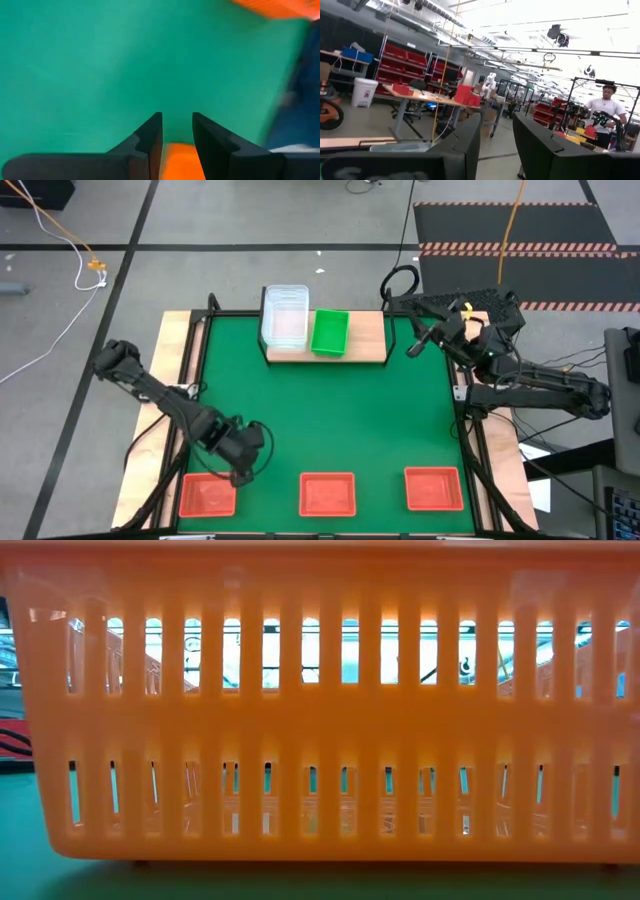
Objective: Stack baskets on shelf by color
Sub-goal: Put the left orange bin on the shelf
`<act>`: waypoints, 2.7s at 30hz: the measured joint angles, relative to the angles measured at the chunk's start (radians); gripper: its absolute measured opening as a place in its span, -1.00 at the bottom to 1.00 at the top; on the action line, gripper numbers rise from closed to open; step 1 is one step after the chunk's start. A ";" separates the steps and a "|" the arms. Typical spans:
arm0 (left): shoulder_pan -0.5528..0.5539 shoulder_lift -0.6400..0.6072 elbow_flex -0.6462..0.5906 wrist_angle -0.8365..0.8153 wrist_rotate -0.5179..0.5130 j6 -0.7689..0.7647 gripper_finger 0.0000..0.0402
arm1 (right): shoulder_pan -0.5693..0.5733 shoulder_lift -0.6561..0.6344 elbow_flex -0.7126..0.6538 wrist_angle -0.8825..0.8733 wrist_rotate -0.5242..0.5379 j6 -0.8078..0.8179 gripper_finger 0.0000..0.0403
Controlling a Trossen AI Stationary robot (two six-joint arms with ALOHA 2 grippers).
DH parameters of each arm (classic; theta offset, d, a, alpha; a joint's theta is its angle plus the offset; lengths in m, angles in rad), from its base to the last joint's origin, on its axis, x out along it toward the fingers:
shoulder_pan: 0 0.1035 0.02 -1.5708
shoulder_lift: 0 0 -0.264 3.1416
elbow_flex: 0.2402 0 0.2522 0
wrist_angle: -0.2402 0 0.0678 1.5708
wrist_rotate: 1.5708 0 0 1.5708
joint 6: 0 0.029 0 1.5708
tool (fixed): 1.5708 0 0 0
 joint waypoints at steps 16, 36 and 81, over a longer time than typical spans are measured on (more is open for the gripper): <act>-0.231 0.000 -0.150 0.048 0.181 -0.573 -0.47 | 0.000 0.081 0.000 0.136 -0.002 -0.057 -0.45; -0.102 0.000 -0.306 0.064 -0.095 -0.374 -0.47 | 0.000 0.081 0.000 0.122 -0.002 -0.049 -0.45; 0.297 0.183 -0.104 0.184 0.016 -0.041 -0.93 | 0.001 0.080 0.000 0.120 -0.001 -0.003 -0.45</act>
